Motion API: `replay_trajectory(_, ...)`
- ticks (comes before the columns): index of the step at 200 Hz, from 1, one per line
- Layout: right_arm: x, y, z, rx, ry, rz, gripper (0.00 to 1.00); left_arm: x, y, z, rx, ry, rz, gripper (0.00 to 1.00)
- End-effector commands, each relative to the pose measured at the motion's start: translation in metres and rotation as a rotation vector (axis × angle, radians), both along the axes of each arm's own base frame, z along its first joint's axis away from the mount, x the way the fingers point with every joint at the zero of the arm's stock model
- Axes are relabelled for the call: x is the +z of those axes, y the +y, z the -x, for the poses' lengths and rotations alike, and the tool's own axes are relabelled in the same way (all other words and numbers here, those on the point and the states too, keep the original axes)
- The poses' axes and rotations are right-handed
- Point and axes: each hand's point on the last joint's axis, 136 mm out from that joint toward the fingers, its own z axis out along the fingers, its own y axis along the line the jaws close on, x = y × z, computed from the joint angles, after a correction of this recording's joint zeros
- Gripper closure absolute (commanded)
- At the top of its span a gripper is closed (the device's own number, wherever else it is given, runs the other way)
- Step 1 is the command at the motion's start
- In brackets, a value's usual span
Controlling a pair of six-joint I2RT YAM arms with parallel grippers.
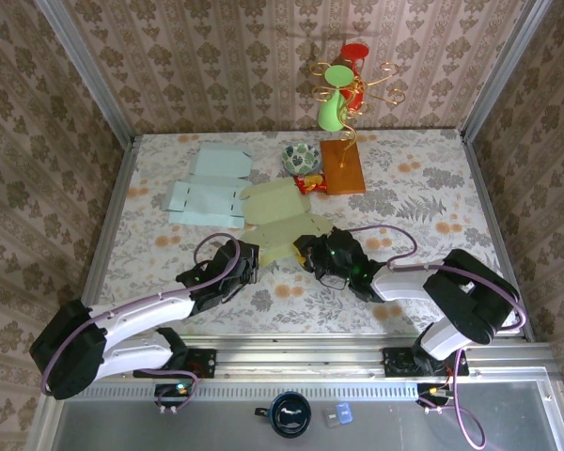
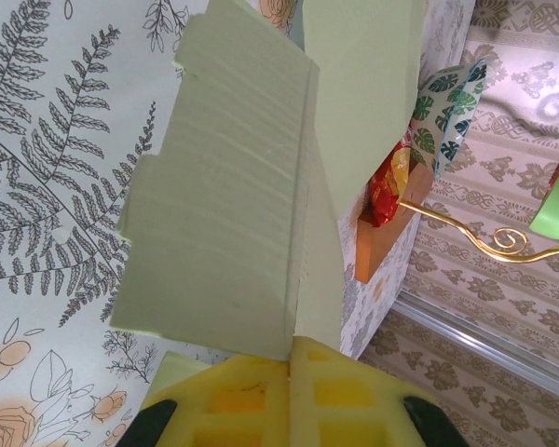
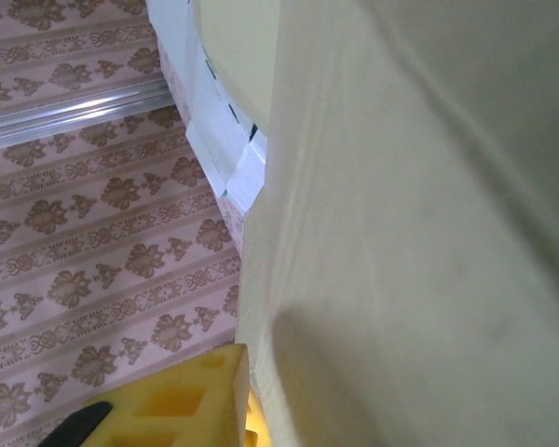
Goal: Fold the paper box
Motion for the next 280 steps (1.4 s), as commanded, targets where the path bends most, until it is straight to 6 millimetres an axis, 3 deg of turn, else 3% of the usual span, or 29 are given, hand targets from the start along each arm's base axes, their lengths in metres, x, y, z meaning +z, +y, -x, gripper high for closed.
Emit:
replay_trajectory(1, 0.016, 0.005, -0.011, -0.02, -0.063, -0.008, 0.73, 0.014, -0.01, -0.001, -0.008, -0.011, 0.057, 1.0)
replay_trajectory(81, 0.023, 0.007, -0.014, -0.02, -0.065, 0.011, 0.81, 0.019, -0.01, -0.003, -0.024, -0.029, 0.053, 1.0)
replay_trajectory(84, 0.024, 0.007, -0.015, -0.018, -0.066, 0.013, 0.86, 0.02, -0.01, -0.003, -0.025, -0.033, 0.053, 1.0)
replay_trajectory(93, 0.028, 0.008, -0.015, -0.008, -0.058, 0.025, 1.0, 0.022, -0.009, -0.003, -0.033, -0.038, 0.048, 0.9)
replay_trajectory(129, 0.053, 0.011, -0.022, -0.001, -0.073, 0.03, 1.0, 0.035, 0.005, 0.002, -0.055, -0.062, 0.007, 0.43)
replay_trajectory(162, 0.082, 0.005, -0.028, -0.035, -0.064, 0.021, 1.0, 0.055, 0.028, 0.013, -0.084, -0.075, -0.062, 0.22)
replay_trajectory(179, 0.098, 0.001, -0.032, -0.062, -0.046, 0.011, 1.0, 0.07, 0.041, 0.018, -0.112, -0.077, -0.112, 0.19)
replay_trajectory(183, 0.115, -0.002, -0.031, -0.071, -0.064, -0.01, 1.0, 0.074, 0.045, 0.019, -0.119, -0.083, -0.124, 0.18)
replay_trajectory(224, 0.192, -0.025, -0.025, -0.126, -0.068, -0.004, 1.0, 0.125, 0.082, 0.017, -0.172, -0.157, -0.27, 0.18)
replay_trajectory(253, 0.218, -0.053, -0.002, -0.165, 0.021, 0.038, 1.0, 0.146, 0.095, 0.007, -0.219, -0.167, -0.357, 0.22)
replay_trajectory(280, 0.241, -0.087, 0.024, -0.216, 0.089, 0.115, 1.0, 0.154, 0.089, -0.005, -0.29, -0.156, -0.398, 0.24)
